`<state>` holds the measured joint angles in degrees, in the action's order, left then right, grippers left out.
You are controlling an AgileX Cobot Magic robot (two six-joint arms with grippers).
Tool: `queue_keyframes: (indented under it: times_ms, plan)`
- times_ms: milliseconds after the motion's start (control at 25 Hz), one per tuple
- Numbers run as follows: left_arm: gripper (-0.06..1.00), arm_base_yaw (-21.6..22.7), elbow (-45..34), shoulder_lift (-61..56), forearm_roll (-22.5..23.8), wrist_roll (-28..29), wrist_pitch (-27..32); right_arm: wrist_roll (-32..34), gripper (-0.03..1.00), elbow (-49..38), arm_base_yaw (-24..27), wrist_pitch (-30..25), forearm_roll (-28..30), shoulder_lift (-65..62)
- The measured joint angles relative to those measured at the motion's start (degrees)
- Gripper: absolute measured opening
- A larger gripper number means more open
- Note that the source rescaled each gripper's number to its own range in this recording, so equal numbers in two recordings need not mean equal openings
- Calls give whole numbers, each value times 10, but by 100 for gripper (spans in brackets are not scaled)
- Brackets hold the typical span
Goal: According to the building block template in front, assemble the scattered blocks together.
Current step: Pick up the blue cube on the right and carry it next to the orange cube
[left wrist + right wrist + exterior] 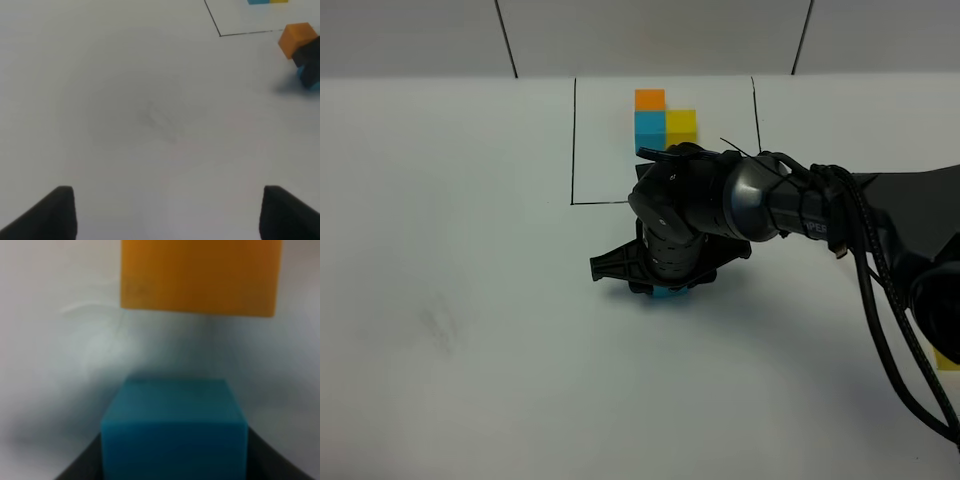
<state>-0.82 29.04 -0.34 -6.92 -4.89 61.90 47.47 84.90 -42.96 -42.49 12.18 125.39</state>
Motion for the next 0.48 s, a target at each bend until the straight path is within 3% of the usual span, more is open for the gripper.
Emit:
queue_keyframes:
  times_ms: [480]
  plan:
    - [63,0,0,0,0,0,1,9,1,3,22,27,-4,5]
